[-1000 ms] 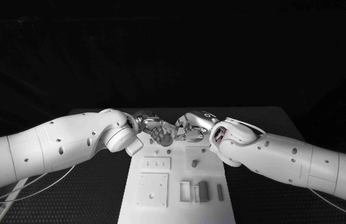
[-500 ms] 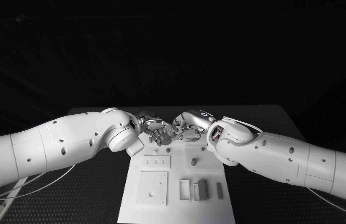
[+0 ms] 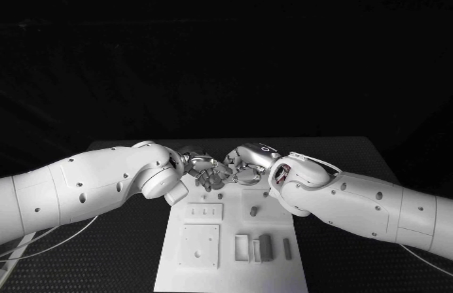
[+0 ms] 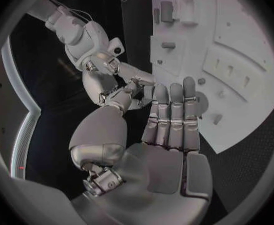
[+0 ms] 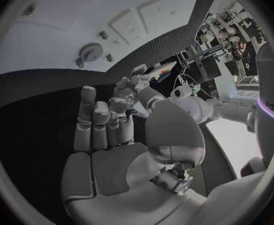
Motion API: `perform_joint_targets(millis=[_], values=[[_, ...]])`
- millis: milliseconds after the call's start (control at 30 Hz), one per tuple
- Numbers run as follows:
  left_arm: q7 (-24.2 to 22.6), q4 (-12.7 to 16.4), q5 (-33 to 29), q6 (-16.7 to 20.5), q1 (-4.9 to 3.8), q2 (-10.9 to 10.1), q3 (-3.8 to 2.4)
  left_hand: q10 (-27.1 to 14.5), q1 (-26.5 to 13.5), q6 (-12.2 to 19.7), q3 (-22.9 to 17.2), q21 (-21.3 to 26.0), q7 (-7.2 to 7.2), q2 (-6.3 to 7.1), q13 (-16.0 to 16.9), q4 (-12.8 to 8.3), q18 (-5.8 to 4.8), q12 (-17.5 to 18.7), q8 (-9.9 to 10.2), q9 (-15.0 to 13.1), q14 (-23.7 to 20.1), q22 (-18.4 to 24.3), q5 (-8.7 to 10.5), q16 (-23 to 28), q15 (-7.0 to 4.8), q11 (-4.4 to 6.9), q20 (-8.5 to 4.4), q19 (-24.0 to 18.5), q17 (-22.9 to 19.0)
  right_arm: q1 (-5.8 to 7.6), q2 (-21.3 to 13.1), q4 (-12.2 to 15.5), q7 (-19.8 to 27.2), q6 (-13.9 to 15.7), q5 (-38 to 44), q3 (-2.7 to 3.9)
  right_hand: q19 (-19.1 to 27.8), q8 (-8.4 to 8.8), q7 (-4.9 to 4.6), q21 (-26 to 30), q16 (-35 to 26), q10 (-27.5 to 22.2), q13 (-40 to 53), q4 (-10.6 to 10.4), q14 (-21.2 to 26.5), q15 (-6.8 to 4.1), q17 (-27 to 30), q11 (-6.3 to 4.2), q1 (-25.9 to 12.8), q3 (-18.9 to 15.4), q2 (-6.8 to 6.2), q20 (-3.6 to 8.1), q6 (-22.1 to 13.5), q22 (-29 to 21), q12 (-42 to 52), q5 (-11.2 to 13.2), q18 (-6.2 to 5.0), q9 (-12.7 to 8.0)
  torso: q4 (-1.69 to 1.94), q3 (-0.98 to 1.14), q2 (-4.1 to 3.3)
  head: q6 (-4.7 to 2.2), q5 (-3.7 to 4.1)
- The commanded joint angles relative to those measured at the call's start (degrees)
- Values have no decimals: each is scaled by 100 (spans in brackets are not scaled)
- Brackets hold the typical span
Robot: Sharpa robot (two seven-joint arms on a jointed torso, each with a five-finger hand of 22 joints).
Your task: Assemble the parts on the task board
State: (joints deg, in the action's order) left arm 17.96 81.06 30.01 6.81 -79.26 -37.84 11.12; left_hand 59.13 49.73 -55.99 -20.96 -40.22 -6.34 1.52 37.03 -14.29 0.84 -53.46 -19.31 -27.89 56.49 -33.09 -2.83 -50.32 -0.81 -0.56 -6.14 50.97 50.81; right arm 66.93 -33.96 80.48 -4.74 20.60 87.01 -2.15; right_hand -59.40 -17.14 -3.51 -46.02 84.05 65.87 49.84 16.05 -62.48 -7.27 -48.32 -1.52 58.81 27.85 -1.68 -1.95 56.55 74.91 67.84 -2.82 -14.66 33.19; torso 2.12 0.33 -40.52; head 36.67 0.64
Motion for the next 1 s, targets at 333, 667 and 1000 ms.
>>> perform_joint_targets(millis=[333,667,1000], values=[[-115,6,-151,8,-12,47,-5,50,328,-107,-440,-48,26,-394,-46,-73,30,-48,-78,-45,5,-50,2,-99,-31,66,-47,16,-124,-5,24,36,2,-103,68,0,-52,-39,-134,-43,31,48,13,3,-24,-22,-8,-5,0,25,-12,-4,187,115,38,-1,-34,2,5,-1,-3,25,6],[-117,-5,-257,-53,-12,44,0,71,78,-149,-567,-32,42,-560,-113,161,12,-26,-105,-76,-14,-81,3,-158,-25,79,-48,-2,-267,-6,23,24,-17,-146,72,0,-58,-40,-131,-49,34,54,18,4,-31,-24,-9,-8,-3,28,-11,0,195,114,40,-1,-34,5,0,0,-4,33,12],[-11,6,-258,-65,-12,66,11,128,-93,-235,-1014,-26,68,-740,-226,-150,-5,-48,-117,-57,-41,-180,-632,-369,-40,106,-71,13,-592,-6,48,25,-42,-123,79,-1,-60,-39,-130,-51,35,57,20,5,-33,-25,-9,-9,-5,29,-14,3,197,114,40,-1,-34,7,8,1,1,41,8]])
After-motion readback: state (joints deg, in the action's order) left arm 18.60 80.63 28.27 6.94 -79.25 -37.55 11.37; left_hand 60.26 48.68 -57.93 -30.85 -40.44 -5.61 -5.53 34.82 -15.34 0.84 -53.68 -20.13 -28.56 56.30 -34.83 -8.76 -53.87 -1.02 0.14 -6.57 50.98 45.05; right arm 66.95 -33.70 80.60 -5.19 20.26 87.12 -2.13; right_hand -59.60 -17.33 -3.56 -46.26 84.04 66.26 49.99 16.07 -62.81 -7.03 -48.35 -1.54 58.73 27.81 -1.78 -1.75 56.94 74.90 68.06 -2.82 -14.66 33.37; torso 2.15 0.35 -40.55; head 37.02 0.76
